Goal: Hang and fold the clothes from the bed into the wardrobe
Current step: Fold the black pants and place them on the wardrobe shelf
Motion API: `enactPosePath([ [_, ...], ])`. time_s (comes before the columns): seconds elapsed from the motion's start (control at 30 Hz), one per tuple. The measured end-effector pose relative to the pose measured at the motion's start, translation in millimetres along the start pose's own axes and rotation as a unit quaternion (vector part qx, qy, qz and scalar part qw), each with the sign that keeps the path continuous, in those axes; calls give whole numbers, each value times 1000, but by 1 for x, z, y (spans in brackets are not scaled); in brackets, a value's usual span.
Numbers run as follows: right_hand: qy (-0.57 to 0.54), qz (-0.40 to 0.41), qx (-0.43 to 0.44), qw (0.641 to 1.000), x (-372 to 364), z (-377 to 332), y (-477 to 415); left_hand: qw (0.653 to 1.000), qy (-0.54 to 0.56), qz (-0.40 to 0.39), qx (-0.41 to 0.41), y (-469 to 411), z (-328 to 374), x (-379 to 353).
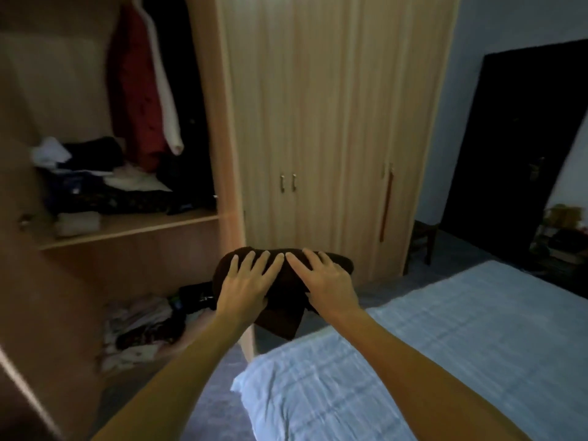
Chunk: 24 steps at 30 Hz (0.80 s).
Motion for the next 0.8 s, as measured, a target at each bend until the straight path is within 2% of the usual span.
enactPosePath([
  [0.17,-53,41,99,993,-5,-56,-35,995,-51,-20,89,38,-48,15],
  [0.37,-114,58,163,978,-8,-144,-64,979,-99,-59,168,92,-110,41],
  [0.6,-138,35,221,965,5,-236,-97,968,-120,-58,214,142,-186,68],
  [0.8,-107,37,234,966,-1,-313,-131,966,-110,-26,234,180,-258,71],
])
Point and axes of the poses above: each hand's wrist, its own y-axis away from the middle knuckle, its own x-axis out of the back of the hand, z = x × y, the point moved 7 cm from there along -y, towards the middle knuckle, and after that the axes turned 8 degrees about -x, right-handed, at the moved point
